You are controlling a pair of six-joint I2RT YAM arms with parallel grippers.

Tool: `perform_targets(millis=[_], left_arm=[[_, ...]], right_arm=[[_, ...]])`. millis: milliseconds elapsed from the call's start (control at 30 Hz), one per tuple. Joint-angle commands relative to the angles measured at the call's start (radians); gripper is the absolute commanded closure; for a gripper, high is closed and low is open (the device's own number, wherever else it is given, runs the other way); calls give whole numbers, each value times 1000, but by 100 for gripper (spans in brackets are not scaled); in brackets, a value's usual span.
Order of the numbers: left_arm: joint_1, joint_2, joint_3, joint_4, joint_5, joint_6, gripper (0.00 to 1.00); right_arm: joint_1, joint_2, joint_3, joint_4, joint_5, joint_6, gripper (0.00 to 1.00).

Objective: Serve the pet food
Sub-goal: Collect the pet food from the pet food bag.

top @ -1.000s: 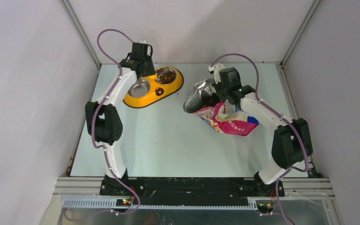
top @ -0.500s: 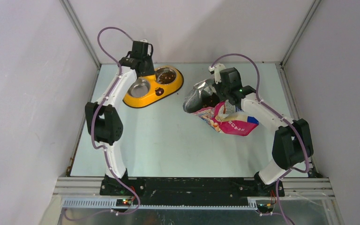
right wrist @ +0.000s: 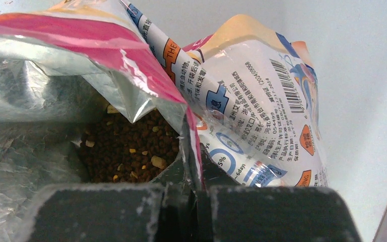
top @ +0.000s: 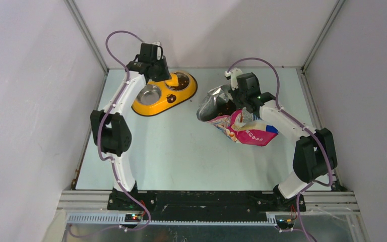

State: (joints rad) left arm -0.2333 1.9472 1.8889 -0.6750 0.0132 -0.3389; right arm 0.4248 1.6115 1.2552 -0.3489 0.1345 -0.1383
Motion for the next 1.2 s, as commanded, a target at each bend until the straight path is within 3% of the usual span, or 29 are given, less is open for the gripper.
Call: perform_targets(millis=[0,233,500,1167], left_arm=[[73,-116,-38,105,310,-131,100],[128,-287,-227,292,563,-218,100],[121,-404,-368,405,715,-318,100],[40,-578,-505,300,743,-230,100]], right_arm=[[-22,-47,-15,-40,39,-7,100],[-13,-48,-16,-36,43,-9,100],[-5,-52,-16,-27,67,-17,100],[-8,-54,-16,-22,80,-21,100]])
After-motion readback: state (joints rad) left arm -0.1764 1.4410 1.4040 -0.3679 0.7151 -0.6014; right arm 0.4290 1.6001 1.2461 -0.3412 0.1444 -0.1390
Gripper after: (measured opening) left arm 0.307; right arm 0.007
